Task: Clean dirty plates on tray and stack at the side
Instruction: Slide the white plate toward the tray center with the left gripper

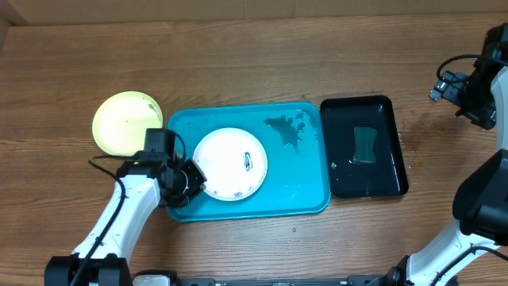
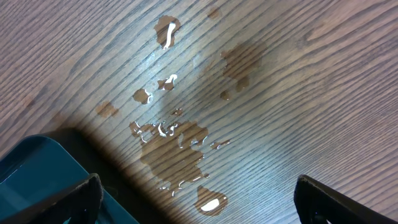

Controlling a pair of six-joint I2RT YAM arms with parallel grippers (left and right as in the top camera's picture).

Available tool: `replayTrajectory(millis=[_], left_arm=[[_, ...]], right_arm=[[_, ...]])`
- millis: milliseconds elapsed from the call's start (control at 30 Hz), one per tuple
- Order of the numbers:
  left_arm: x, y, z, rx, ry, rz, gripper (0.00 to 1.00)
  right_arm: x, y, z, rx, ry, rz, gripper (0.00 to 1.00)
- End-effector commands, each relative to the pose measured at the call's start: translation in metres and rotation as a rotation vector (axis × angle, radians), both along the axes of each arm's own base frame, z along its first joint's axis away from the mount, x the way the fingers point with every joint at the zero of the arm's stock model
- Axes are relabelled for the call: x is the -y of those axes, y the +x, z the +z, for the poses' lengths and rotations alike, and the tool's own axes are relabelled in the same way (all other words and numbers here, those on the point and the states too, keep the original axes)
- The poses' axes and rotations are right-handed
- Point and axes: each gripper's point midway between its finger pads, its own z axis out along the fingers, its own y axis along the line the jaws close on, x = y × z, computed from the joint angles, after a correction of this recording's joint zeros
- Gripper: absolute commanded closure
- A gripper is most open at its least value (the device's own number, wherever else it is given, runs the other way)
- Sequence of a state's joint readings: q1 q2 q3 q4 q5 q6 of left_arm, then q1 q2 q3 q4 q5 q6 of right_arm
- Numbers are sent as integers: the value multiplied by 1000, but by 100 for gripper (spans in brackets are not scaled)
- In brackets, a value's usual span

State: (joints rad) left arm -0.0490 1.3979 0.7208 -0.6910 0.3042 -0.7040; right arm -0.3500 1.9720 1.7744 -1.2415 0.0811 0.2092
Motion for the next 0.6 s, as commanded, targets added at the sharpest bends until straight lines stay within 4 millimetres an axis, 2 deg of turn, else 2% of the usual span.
replayTrajectory(millis=[0,167,333,367,400,467,500,567], left_arm=[[6,16,4,72,55,-65,96],[26,30,2,134,46,-125,96],[33,41,5,182,29,-138,92],[33,41,5,183,29,-139,86],[33,41,5,183,29,-140,74],[37,42,8,198,23,-193,36],[40,43,12,218,19,-242,22],[40,49,25,243,35,-316,20]], right_arm=[[0,4,9,32,-7,-2,0],[0,4,9,32,-7,-2,0],[0,4,9,32,-7,-2,0],[0,4,9,32,-7,-2,0],[0,4,9,32,-7,-2,0],[0,4,9,32,-7,-2,0],[0,4,9,32,-6,-2,0],[0,4,9,32,-7,-2,0]])
